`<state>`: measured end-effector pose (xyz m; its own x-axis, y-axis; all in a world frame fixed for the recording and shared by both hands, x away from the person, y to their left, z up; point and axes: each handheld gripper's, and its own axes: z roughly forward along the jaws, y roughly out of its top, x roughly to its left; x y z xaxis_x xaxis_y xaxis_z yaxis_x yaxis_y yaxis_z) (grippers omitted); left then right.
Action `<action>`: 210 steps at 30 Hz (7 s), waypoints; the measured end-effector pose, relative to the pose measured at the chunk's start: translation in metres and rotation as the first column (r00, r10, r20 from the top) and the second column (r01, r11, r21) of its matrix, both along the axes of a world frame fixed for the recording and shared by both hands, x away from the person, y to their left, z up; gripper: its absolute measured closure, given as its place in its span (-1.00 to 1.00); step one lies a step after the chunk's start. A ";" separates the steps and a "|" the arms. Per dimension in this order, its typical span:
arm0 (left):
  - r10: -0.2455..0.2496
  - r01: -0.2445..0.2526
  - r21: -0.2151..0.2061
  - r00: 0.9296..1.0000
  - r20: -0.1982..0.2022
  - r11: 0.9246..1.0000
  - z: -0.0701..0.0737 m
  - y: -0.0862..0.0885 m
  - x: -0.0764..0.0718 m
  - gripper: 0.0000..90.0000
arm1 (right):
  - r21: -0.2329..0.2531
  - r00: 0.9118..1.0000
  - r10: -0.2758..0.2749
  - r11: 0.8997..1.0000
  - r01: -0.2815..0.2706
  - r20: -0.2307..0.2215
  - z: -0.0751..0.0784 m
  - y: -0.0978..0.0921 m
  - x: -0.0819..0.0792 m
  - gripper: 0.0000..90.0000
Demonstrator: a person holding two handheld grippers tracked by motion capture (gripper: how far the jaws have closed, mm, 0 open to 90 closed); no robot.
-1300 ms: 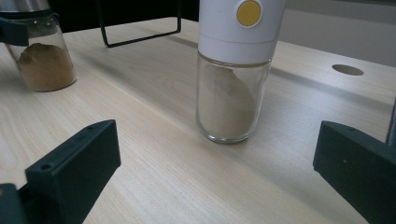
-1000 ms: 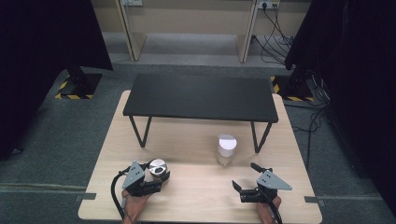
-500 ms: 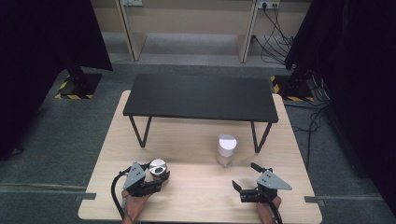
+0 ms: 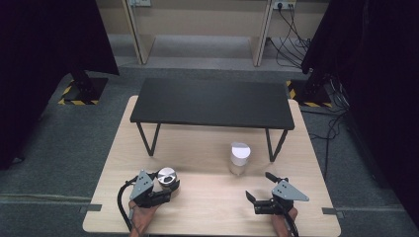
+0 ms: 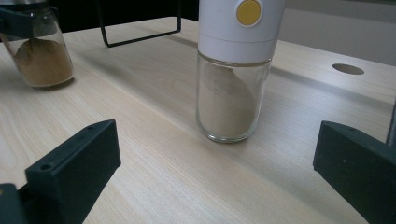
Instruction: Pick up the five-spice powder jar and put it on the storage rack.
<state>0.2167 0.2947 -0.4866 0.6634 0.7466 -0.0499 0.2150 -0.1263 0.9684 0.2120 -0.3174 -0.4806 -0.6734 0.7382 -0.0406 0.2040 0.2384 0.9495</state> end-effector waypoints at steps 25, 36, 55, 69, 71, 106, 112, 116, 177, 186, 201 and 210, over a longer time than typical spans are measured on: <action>-0.101 0.099 -0.036 0.994 -0.033 0.994 0.083 0.005 0.027 -0.31 | 0.004 1.000 -0.001 1.000 0.001 -0.003 0.000 -0.001 0.000 -0.99; -0.168 0.168 -0.003 0.984 -0.053 0.986 0.136 0.001 0.051 -0.31 | 0.007 1.000 -0.001 1.000 0.001 -0.005 0.000 -0.001 0.000 -0.99; -0.222 0.220 -0.043 0.974 -0.050 0.975 0.191 -0.011 0.084 -0.31 | 0.009 1.000 0.003 1.000 -0.002 -0.006 0.000 -0.001 0.001 -0.99; -0.152 0.151 -0.020 0.988 -0.040 0.988 0.218 -0.017 0.100 -0.31 | 0.010 1.000 0.004 1.000 -0.004 -0.004 -0.001 -0.002 0.001 -0.99; -0.126 0.124 -0.033 0.991 -0.040 0.992 0.218 -0.018 0.105 -0.31 | 0.009 1.000 0.004 1.000 -0.004 -0.006 0.000 -0.002 0.001 -0.99; 0.207 -0.207 -0.002 0.978 -0.012 0.978 0.223 -0.052 0.159 -0.31 | 0.031 1.000 0.005 0.999 -0.005 -0.009 -0.002 -0.005 0.002 -0.99; 0.233 -0.233 0.011 0.972 -0.008 0.972 0.227 -0.053 0.161 -0.31 | 0.032 1.000 0.007 0.999 -0.006 -0.009 -0.002 -0.005 0.003 -0.99; 0.244 -0.244 0.019 0.970 -0.017 0.970 0.227 -0.055 0.163 -0.31 | 0.034 1.000 0.006 0.999 -0.006 -0.010 -0.002 -0.005 0.003 -0.99; 0.151 -0.146 -0.072 0.987 0.061 0.987 0.204 -0.010 0.119 -0.96 | 0.023 1.000 0.011 1.000 -0.011 -0.014 -0.001 -0.004 0.004 -0.99; 0.115 -0.107 -0.088 0.989 0.092 0.990 0.192 -0.009 0.095 -0.96 | 0.017 1.000 0.010 1.000 -0.010 -0.016 -0.001 -0.003 0.003 -0.99; 0.089 -0.079 -0.098 0.991 0.104 0.992 0.160 0.001 0.059 -0.97 | 0.008 1.000 0.010 1.000 -0.009 -0.011 0.000 -0.002 0.003 -0.99; 0.032 -0.026 -0.058 0.994 0.100 0.998 0.123 -0.005 0.042 -0.98 | 0.006 1.000 0.010 1.000 -0.010 -0.008 0.000 -0.002 0.002 -0.99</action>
<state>0.2591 0.2900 -0.3637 0.6452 0.7636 -0.0260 0.1183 -0.0661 0.9908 0.2144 -0.3194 -0.4808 -0.6814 0.7313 -0.0303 0.2093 0.2344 0.9493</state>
